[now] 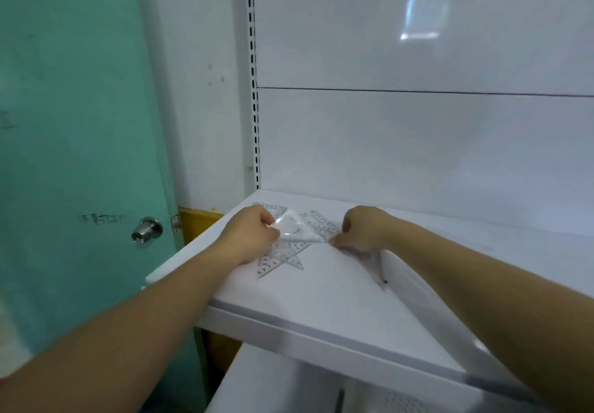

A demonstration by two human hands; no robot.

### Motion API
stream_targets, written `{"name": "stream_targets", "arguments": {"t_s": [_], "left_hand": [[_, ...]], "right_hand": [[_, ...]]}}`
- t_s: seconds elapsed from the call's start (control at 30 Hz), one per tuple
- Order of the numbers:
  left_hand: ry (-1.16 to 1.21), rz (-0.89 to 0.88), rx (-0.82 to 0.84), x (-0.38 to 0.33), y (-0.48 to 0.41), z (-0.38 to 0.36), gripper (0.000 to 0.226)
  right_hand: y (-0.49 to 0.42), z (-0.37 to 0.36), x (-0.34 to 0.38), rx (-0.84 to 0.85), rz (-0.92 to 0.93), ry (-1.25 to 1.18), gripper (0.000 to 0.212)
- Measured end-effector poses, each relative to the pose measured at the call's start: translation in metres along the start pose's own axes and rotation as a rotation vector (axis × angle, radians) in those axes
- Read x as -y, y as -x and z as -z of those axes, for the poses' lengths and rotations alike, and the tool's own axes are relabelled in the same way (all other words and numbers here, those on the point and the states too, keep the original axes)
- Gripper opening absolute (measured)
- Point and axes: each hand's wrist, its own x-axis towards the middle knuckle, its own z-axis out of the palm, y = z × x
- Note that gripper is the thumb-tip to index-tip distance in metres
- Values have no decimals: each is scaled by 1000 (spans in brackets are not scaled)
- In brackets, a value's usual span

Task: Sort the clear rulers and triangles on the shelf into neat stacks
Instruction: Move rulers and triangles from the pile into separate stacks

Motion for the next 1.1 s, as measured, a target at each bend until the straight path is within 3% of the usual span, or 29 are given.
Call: {"name": "stream_targets", "arguments": {"t_s": [0.1, 0.2, 0.3, 0.47, 0.57, 0.63, 0.77, 0.93, 1.1], "left_hand": [[-27, -94, -29, 1, 3, 0, 8], [16, -160, -12, -2, 11, 0, 11], [118, -171, 19, -6, 15, 0, 10], [47, -143, 120, 0, 17, 1, 34], [-34, -137, 184, 1, 18, 6, 36], [-25, -126, 168, 0, 19, 8, 43], [-87, -176, 152, -1, 22, 7, 49], [-86, -204, 148, -3, 23, 8, 51], [-11, -232, 145, -6, 27, 9, 54]], "right_hand": [[19, 7, 1, 35, -119, 7, 67], [34, 9, 2, 121, -189, 88, 43], [40, 7, 5, 86, -163, -15, 34], [40, 1, 6, -1, -164, -160, 64], [37, 2, 3, 44, -235, -36, 51], [35, 2, -1, 39, -210, -132, 45], [33, -3, -3, -35, -138, -403, 52], [35, -3, -5, -149, 38, -488, 29], [46, 3, -4, -321, 101, -343, 39]]}}
